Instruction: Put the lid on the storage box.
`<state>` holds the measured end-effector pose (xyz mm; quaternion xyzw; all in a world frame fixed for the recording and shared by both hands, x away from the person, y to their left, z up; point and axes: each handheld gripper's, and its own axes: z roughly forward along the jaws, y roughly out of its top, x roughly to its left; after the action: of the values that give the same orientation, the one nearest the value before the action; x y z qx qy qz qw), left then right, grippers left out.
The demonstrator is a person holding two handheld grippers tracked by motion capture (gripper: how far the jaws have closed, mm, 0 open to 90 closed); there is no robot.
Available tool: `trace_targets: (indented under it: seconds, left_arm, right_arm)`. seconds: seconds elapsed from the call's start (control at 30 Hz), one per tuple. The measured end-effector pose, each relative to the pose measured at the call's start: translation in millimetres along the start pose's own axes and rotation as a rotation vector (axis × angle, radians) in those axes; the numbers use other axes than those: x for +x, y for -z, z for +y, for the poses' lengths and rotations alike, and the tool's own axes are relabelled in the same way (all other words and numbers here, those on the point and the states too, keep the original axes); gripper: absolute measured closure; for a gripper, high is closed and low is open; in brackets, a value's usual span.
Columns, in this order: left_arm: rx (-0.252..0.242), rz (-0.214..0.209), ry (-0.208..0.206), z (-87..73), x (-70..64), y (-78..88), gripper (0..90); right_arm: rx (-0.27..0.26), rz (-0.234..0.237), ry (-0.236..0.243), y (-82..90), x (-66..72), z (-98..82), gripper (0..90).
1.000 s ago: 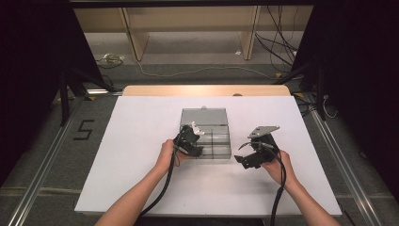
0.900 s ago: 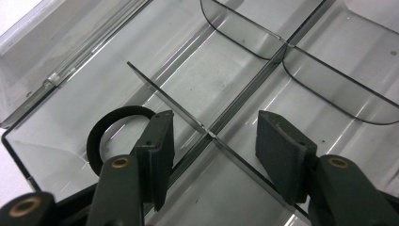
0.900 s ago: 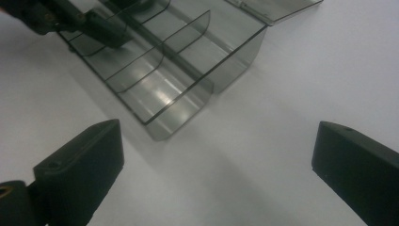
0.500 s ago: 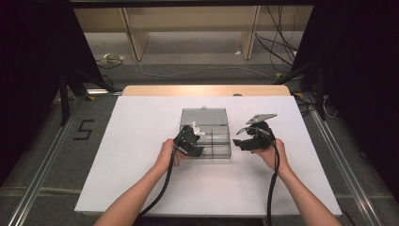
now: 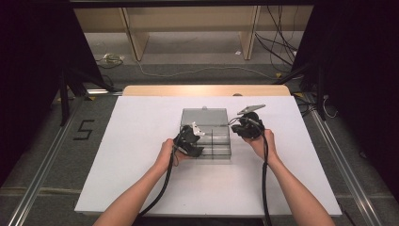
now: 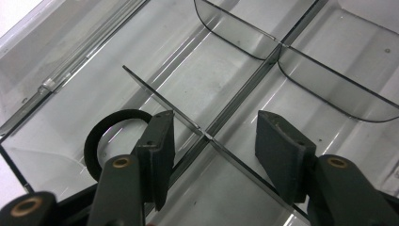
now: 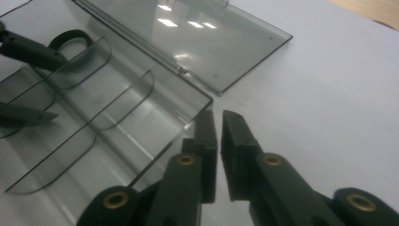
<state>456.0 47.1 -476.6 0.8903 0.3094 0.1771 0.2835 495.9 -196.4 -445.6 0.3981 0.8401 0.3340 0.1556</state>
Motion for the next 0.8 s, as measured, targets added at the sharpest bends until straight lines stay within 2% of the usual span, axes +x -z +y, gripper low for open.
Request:
trace_targets:
  seconds: [0.17, 0.3, 0.53, 0.8]
  left_arm:
    - [-0.002, -0.001, 0.0, -0.1, 0.0, 0.0, 47.8]
    - [-0.003, -0.001, 0.001, -0.2, 0.0, 0.0, 47.8]
    - [-0.003, -0.002, -0.001, -0.3, 0.0, -0.1, 47.7]
    - [-0.003, -0.002, -0.003, -0.4, 0.0, 0.0, 47.7]
  right_arm:
    - [0.033, -0.03, -0.02, -18.2, -5.9, 5.5, 90.0]
    - [0.053, -0.02, -0.03, -33.1, -9.8, 6.4, 90.0]
    - [0.047, -0.016, -0.039, -49.5, -14.3, 8.5, 90.0]
    - [0.035, -0.014, -0.053, -59.5, -17.8, 9.4, 90.0]
